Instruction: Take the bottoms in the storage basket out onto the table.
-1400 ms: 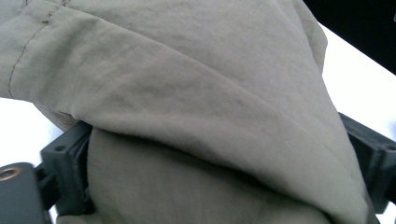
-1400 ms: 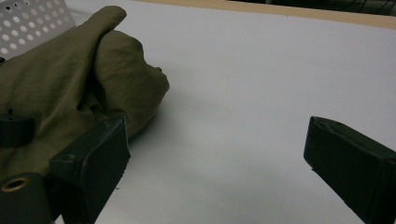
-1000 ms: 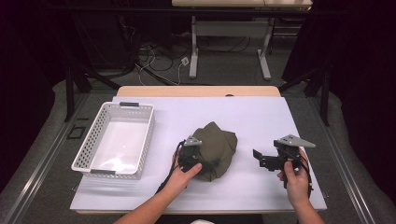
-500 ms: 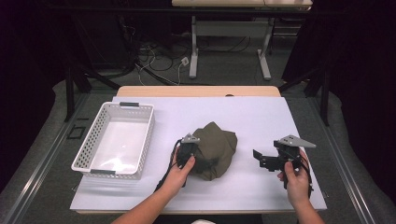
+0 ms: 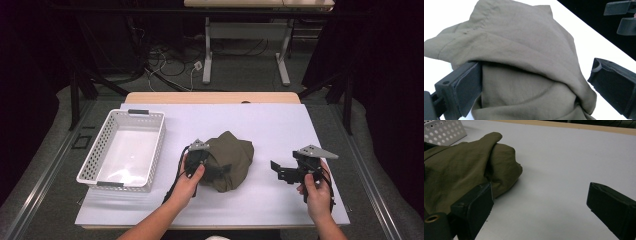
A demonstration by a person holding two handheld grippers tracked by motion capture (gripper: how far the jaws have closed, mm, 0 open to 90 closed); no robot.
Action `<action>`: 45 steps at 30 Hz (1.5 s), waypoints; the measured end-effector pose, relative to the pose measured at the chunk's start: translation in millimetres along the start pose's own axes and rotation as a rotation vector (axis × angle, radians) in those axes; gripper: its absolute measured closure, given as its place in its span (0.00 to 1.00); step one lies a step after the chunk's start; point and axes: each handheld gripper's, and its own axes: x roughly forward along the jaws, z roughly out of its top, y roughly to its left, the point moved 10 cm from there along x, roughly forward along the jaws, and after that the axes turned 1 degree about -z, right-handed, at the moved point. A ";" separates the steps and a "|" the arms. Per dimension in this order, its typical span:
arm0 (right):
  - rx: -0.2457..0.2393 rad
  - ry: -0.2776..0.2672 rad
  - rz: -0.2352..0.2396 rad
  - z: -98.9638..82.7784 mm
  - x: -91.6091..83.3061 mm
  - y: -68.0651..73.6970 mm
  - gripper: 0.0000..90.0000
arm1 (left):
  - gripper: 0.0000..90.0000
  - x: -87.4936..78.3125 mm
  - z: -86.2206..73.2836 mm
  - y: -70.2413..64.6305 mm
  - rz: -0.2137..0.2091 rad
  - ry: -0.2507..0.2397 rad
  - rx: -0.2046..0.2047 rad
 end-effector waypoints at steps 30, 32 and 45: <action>-0.049 -0.044 0.049 15.1 -12.0 20.8 0.06 | 0.02 -59.2 55.1 -11.4 -0.029 -0.105 0.076; -0.043 -0.050 0.046 16.5 -12.9 20.7 0.06 | 0.02 -62.1 58.6 -11.9 -0.028 -0.115 0.079; -0.045 -0.070 0.062 24.1 -22.9 23.1 0.06 | 0.07 -117.0 65.9 -1.3 0.034 -0.168 0.117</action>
